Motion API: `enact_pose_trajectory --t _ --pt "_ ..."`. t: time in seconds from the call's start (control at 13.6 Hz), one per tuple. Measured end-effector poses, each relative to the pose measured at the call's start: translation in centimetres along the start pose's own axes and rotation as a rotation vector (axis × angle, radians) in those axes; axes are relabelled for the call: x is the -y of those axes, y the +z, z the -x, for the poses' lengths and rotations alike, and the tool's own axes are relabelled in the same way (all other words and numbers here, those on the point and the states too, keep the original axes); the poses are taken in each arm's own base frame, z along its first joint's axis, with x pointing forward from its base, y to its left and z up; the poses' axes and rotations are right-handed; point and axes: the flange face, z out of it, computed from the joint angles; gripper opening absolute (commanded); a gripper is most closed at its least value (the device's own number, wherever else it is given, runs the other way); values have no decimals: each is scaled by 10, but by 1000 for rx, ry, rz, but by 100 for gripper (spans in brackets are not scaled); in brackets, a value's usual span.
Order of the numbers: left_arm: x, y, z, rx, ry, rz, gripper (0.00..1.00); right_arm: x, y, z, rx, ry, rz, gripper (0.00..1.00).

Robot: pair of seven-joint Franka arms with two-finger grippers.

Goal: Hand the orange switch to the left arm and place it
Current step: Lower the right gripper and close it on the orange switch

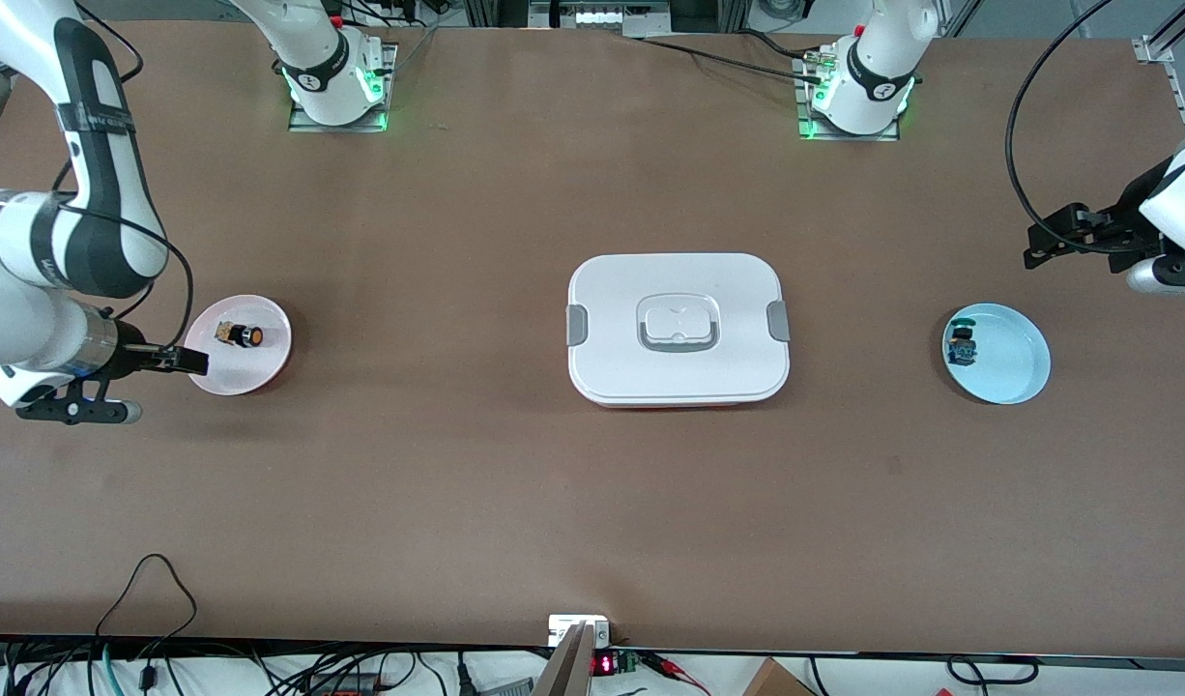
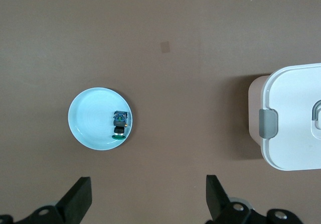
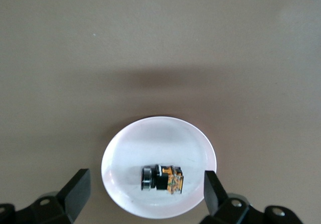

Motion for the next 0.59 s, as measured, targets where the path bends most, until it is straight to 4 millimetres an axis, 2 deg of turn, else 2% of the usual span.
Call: enact_pose_trajectory --t 0.15,0.59 --pt "0 0 0 0 0 0 100 1 30 11 11 -1 -3 100" --pt "0 0 0 1 0 0 100 1 75 33 8 1 -9 100"
